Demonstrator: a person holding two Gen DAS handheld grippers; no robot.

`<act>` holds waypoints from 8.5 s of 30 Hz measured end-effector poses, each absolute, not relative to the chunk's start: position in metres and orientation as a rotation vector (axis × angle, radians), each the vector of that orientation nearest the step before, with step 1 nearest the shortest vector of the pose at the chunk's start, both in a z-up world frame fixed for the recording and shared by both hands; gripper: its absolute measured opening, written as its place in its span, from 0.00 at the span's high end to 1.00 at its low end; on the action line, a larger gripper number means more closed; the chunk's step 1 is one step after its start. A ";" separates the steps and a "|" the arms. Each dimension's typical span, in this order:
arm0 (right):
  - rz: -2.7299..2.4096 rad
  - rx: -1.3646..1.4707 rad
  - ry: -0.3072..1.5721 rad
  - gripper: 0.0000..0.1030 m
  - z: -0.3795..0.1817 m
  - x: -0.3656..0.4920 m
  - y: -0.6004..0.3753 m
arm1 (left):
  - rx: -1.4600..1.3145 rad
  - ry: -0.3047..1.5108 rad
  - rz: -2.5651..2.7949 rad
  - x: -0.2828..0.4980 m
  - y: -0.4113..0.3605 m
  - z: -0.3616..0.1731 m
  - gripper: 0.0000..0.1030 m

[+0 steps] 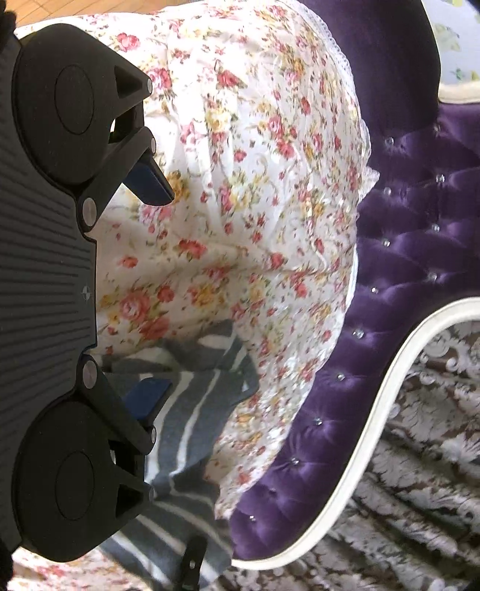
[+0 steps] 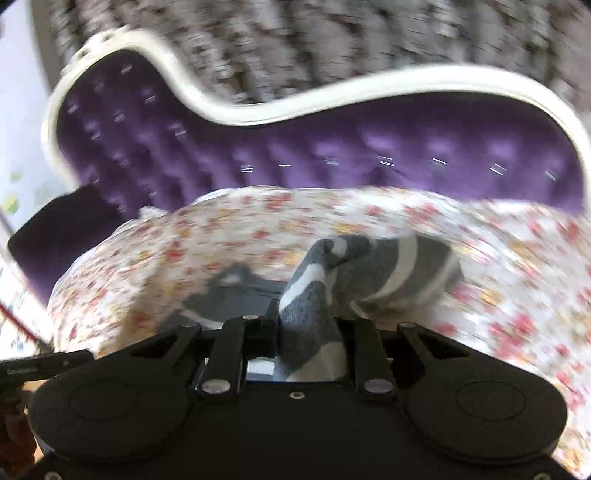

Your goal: Fold small clothes

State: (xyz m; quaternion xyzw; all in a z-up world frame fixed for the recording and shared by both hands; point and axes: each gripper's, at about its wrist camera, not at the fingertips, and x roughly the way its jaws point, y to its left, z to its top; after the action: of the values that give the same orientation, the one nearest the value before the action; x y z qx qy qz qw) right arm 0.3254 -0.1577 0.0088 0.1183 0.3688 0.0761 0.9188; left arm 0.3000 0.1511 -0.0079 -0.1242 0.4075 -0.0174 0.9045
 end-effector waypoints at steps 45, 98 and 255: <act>0.360 0.299 0.603 0.49 -0.034 0.271 -0.138 | -0.224 0.815 -0.115 0.300 0.132 -0.010 0.03; 0.371 0.074 0.589 0.52 -0.022 0.370 -0.123 | -0.232 0.886 -0.191 0.303 0.133 -0.024 0.02; 0.534 0.754 0.789 0.19 -0.111 0.377 -0.206 | -0.496 0.931 -0.487 0.317 0.089 -0.072 0.13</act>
State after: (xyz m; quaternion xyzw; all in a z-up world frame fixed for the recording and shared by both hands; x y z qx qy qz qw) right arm 0.3773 -0.2064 -0.1108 0.3541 0.3707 0.2507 0.8212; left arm 0.3173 0.0891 -0.0718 -0.2343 0.4398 -0.2299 0.8359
